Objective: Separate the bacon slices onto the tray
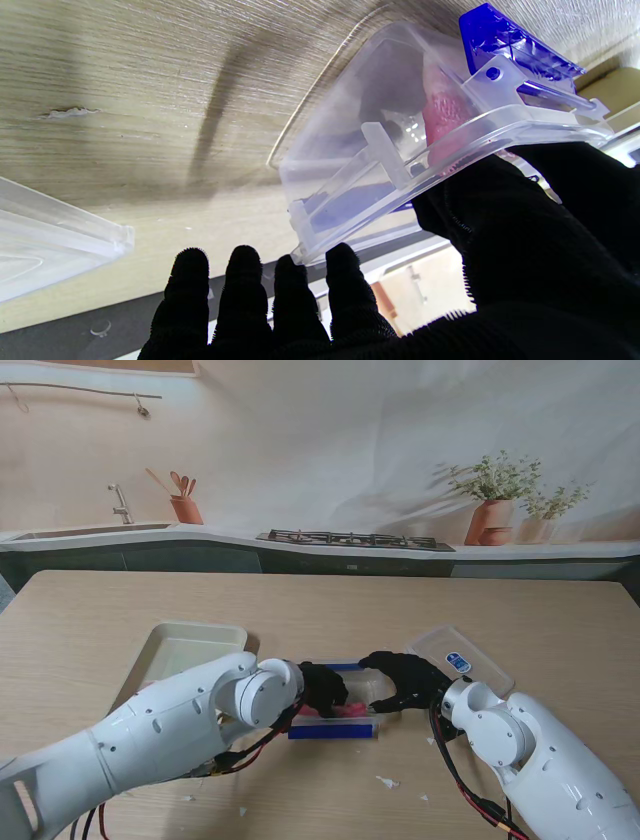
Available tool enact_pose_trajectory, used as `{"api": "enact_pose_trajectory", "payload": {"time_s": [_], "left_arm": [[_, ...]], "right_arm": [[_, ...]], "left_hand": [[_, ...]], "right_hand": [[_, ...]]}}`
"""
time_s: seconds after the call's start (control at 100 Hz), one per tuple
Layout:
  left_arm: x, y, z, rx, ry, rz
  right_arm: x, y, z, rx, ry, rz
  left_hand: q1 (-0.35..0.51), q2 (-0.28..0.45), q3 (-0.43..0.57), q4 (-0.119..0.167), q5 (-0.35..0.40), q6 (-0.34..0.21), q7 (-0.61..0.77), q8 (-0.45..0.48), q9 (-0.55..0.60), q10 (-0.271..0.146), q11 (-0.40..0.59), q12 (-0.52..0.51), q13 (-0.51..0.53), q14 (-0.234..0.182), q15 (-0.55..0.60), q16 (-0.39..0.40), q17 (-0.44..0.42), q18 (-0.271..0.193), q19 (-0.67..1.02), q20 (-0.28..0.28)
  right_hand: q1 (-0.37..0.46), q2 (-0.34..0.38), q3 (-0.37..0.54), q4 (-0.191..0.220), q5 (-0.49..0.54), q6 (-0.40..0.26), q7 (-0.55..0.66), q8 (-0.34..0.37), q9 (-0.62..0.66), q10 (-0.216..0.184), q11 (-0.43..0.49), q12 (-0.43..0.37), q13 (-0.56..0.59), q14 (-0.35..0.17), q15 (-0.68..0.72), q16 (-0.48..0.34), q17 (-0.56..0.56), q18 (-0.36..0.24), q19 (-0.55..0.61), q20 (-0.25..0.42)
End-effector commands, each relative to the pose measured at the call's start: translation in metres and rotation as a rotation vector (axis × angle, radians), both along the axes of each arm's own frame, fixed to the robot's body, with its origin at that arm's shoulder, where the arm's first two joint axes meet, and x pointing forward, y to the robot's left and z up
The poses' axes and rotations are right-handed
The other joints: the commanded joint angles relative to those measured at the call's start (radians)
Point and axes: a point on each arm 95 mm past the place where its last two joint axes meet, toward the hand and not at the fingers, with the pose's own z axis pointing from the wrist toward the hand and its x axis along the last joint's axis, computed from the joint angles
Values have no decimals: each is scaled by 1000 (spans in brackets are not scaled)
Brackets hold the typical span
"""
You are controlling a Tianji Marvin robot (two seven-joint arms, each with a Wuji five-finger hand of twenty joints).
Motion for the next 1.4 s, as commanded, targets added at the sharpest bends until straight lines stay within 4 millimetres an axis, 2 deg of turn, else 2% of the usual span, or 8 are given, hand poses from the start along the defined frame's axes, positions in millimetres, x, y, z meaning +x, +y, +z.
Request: {"api": "enact_pose_trajectory", "payload": {"time_s": [0.0,0.1,0.32,0.66,0.87,1.01,1.18,1.39], "left_arm": [[-3,2,2,-2,-5,-15],[-3,4,7,-9,-38,-36],[-4,6,19,-53,-144,-54],[-8,10,45,-87,-235,-102],[-13,20,76,-114,-332,-156],[-13,42,102,-104,-386,-165],[-5,85,126,-21,-404,-149],[10,150,134,113,-363,-80]], "right_arm": [[-3,4,-4,1,21,11],[-3,5,-4,0,20,11],[-3,5,-4,1,21,9],[-3,5,-4,1,22,12],[-4,4,-4,2,22,12],[-4,4,-4,4,20,11],[-4,5,-4,3,21,11],[-3,6,-4,2,21,14]], "left_hand": [[46,-19,25,-24,34,-15,106,40,45,24,47,43,39,-7,32,27,-2,16,8,11],[41,-29,55,-22,21,-17,123,96,41,27,58,72,39,-14,39,39,8,15,20,16],[54,-44,94,-31,4,20,137,192,36,69,92,144,47,15,66,93,63,25,69,44],[62,-48,103,-31,4,33,133,218,36,86,98,168,51,28,70,117,87,23,75,50],[58,-43,103,-31,-4,25,132,235,34,77,98,180,50,18,66,127,87,20,73,51],[54,-38,101,-31,-9,16,132,242,31,69,94,183,51,10,61,129,87,15,68,49],[59,-20,76,-29,-22,-1,126,257,22,55,81,195,42,-1,41,134,85,0,39,36],[58,5,45,-21,-52,-38,128,286,-6,26,74,216,12,-34,20,141,52,-1,11,23]], "right_hand": [[4,-3,14,-9,-16,0,-13,-10,3,-42,19,6,-26,-36,5,9,6,-6,14,22],[4,-3,14,-9,-15,0,-13,-11,3,-41,20,6,-26,-37,5,9,6,-5,14,22],[4,0,12,-9,-15,1,-13,-11,3,-42,20,7,-26,-36,5,9,5,-6,14,22],[5,-2,10,-9,-16,1,-13,-12,3,-42,20,7,-26,-37,5,9,6,-6,15,22],[4,-1,10,-8,-16,1,-13,-12,3,-42,20,6,-26,-38,5,9,6,-6,15,22],[5,-1,10,-8,-16,0,-13,-12,2,-41,19,6,-26,-38,5,9,7,-6,15,22],[3,0,10,-8,-15,0,-12,-12,2,-43,19,6,-27,-37,5,9,7,-6,15,22],[3,1,9,-8,-15,-2,-12,-12,3,-42,20,7,-27,-37,4,9,6,-6,15,22]]}}
